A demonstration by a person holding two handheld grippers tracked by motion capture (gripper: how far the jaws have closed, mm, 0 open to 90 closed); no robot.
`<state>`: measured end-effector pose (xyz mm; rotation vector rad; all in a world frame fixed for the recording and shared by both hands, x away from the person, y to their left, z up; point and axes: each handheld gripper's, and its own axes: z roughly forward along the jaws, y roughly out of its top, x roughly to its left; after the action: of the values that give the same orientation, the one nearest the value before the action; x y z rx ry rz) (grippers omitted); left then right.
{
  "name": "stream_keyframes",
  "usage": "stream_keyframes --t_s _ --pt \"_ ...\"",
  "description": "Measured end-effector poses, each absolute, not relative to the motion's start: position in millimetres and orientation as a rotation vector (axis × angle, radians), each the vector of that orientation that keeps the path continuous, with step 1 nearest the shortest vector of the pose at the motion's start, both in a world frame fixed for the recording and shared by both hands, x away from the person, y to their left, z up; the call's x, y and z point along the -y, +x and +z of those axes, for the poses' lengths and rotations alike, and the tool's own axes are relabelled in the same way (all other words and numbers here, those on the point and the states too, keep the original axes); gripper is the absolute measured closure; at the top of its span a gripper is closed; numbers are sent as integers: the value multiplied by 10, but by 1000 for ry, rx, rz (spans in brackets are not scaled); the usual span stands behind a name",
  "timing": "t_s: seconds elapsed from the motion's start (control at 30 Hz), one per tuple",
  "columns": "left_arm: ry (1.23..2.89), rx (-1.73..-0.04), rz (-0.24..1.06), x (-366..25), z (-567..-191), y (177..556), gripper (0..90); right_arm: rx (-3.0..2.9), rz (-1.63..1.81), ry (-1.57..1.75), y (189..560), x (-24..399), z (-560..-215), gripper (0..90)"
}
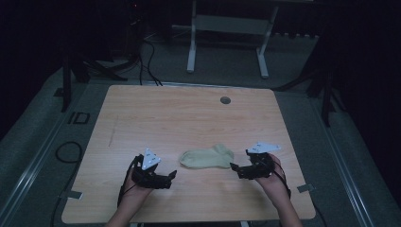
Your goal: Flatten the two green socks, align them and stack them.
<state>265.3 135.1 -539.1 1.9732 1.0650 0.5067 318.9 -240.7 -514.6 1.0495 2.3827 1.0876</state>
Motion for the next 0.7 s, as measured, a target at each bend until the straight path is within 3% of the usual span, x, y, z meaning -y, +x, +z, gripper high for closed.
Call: stream_keyframes --t_s 0.7 --pt "1953 -1170 550 -1870 -5561 2341 20 -2292 1073 1137 2949 2961 -5289 130"
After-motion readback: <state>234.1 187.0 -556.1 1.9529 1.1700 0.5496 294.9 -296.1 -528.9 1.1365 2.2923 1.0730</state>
